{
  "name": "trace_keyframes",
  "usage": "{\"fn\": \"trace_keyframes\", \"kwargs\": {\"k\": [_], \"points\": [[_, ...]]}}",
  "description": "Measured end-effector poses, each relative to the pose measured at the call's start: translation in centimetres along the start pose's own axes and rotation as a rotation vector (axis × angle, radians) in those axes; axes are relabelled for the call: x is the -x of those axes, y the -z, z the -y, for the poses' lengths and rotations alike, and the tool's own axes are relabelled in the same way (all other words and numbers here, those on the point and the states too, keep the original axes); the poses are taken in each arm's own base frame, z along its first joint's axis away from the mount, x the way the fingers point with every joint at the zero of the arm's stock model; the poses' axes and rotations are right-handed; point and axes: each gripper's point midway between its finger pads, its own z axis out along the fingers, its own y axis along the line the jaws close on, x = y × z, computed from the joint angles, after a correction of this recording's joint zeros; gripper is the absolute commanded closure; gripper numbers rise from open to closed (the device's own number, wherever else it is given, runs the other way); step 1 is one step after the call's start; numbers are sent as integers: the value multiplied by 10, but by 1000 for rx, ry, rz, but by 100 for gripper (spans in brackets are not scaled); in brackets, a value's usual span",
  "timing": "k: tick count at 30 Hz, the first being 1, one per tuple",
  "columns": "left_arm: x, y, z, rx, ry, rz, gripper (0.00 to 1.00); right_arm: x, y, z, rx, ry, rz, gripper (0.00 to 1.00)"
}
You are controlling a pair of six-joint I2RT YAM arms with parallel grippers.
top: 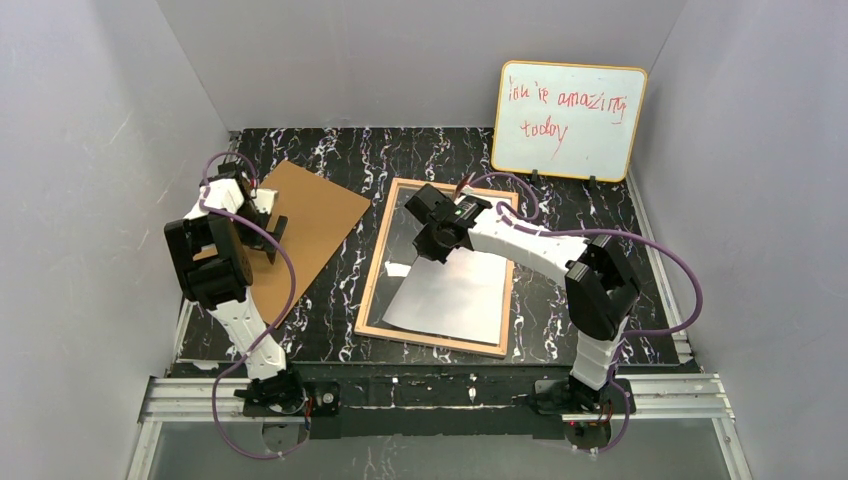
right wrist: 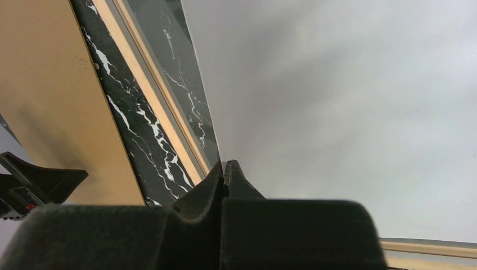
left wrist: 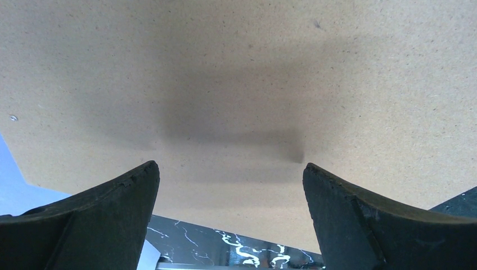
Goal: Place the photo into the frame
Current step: Turn over the photo from the photo frame.
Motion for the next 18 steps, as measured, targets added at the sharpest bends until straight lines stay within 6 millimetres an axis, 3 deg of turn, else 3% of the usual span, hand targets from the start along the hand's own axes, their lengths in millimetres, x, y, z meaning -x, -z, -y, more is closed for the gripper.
{"fn": "trace_keyframes", "kwargs": {"k": [4,11,16,18], "points": [[1,2,-1,2,-3,-1,2,1,0,-3,11,2,3,64],[3,6,-4,13,-10,3,2,3,-6,-8,21,64,-11,35],[2,7,-5,15,-16,-4,2,0,-9,-19,39,119,-31,3],[2,8,-6,16,-17,-3,2,0,-9,-18,40,135,-33,1]]}}
